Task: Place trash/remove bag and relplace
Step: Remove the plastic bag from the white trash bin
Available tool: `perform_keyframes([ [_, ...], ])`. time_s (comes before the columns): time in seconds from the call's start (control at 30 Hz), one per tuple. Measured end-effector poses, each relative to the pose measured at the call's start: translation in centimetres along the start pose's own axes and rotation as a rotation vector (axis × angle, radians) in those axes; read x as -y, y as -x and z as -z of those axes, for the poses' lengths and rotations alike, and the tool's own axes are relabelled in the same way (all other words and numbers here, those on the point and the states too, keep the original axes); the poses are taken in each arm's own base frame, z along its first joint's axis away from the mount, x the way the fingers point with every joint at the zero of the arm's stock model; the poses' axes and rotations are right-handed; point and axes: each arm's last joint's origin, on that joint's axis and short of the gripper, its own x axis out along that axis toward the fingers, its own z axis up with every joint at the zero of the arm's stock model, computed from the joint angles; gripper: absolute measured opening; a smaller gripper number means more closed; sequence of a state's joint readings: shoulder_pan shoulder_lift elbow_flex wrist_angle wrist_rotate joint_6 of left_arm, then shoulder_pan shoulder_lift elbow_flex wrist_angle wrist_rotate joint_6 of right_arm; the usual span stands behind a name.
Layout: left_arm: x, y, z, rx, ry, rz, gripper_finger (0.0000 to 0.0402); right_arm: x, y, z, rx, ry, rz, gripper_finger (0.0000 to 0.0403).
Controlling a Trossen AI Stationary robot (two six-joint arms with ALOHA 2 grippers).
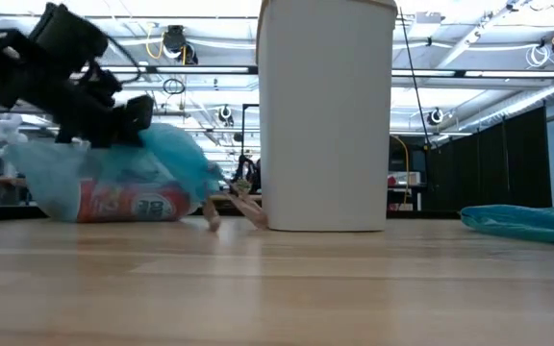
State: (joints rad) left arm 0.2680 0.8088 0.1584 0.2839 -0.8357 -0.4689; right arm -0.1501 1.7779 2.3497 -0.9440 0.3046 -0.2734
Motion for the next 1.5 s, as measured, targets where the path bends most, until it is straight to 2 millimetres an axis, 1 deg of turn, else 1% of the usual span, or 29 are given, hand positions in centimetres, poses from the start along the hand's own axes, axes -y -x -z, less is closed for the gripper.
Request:
perform_keyframes([
  [0.17,1.1,0.5,-2.9,0.063,-0.026,0.071,0.0121,0.0,0.0,0.0,0.004,-0.005,0.0,0.0286],
  [0.3,1.6,0.8,-4.8,0.108,-0.053,0.098,0.0144,0.0,0.0,0.0,0.002,-0.019,0.0,0.0286],
  [0.53,1.9,1.4,-6.7,0.155,-0.096,0.133,0.0153,0.0,0.1,0.0,-0.002,-0.019,-0.002,0.0286],
  [0.67,2.1,1.9,-7.7,0.164,-0.09,0.201,0.0153,0.0,0.1,0.0,-0.003,-0.015,-0.002,0.0286],
  [0.9,2.0,1.9,-7.4,0.124,-0.122,0.2,0.0153,-0.1,0.1,0.2,-0.018,-0.011,-0.006,0.0286],
  [1.0,2.0,1.9,-7.3,0.108,-0.129,0.229,0.0153,-0.1,0.1,0.2,-0.02,-0.012,-0.007,0.0286],
  [1.13,2.3,2.0,-7.1,0.073,-0.123,0.344,0.0153,-0.1,0.1,0.3,-0.032,-0.01,-0.01,0.0286],
  [1.23,2.4,2.0,-6.6,0.008,-0.151,0.427,0.0153,-0.1,0.1,0.4,-0.04,-0.008,-0.012,0.0286],
  [1.4,2.9,2.3,-6.0,-0.105,-0.135,0.643,0.0153,-0.2,0.1,0.5,-0.053,-0.004,-0.016,0.0286],
  [1.5,2.8,2.3,-5.7,-0.137,-0.186,0.668,0.0153,-0.2,0.1,0.6,-0.061,-0.004,-0.018,0.0286],
])
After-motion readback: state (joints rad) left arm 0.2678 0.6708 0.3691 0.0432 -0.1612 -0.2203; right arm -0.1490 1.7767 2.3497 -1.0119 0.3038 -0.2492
